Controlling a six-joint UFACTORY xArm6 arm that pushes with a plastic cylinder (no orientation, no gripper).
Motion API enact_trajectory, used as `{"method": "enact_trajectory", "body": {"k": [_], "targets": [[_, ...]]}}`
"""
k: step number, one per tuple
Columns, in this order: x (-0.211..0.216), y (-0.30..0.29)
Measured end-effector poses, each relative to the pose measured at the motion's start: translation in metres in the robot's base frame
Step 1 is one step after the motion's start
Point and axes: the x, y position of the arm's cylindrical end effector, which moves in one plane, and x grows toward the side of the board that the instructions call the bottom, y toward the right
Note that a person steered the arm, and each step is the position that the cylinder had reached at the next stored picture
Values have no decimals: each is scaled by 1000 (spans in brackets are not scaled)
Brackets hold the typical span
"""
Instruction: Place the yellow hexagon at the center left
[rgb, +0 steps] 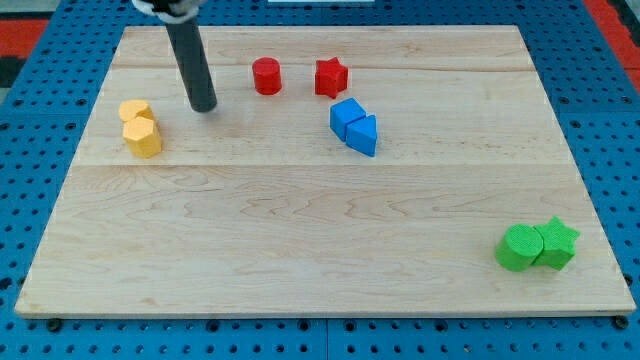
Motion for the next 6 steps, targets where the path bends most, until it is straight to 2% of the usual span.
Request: {"method": "enact_trajectory", "body": {"k": [1, 3, 6], "targets": [[53, -1], [39, -20], [34, -80]]}}
